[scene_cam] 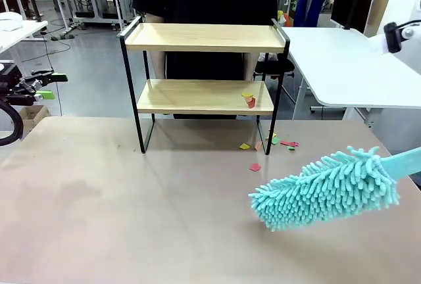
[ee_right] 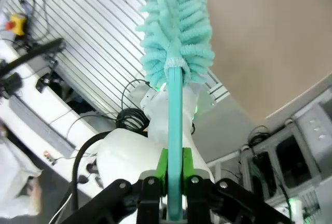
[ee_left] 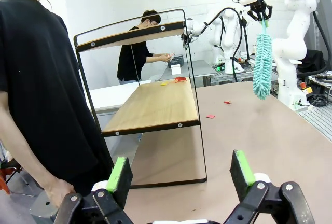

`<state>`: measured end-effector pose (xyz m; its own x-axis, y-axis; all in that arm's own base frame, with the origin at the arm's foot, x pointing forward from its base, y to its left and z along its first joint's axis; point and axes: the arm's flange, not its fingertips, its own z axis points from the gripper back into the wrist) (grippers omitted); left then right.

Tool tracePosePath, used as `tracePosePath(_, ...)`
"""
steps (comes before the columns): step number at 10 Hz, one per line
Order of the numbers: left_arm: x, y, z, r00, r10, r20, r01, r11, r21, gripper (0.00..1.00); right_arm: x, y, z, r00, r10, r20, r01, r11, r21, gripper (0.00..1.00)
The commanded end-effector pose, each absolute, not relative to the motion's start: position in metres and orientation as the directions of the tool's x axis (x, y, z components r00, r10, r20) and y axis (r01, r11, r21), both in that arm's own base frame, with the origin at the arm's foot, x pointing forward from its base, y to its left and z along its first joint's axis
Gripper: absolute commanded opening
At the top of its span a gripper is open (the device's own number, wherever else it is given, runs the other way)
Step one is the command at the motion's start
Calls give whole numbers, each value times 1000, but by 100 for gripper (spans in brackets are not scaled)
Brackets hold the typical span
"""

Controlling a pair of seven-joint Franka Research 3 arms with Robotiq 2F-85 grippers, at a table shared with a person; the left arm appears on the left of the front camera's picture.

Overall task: Clean the shelf.
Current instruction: Clean the specific section of the Shelf indicated by the human with the Duster, then hand the Duster back to the human.

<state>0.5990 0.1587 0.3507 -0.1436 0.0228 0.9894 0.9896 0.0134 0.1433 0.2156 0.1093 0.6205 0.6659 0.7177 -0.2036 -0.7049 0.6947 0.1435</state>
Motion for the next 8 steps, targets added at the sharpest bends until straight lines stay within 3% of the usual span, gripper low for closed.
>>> tracePosePath(1, 598, 159, 353, -155, 18, 988, 988, 7, 155, 100, 214, 116, 628, 663, 725, -188, -712, 688, 143, 13)
tracePosePath(8, 598, 159, 353, -155, 18, 988, 988, 7, 155, 100, 214, 116, 628, 663, 725, -188, -712, 688, 143, 13)
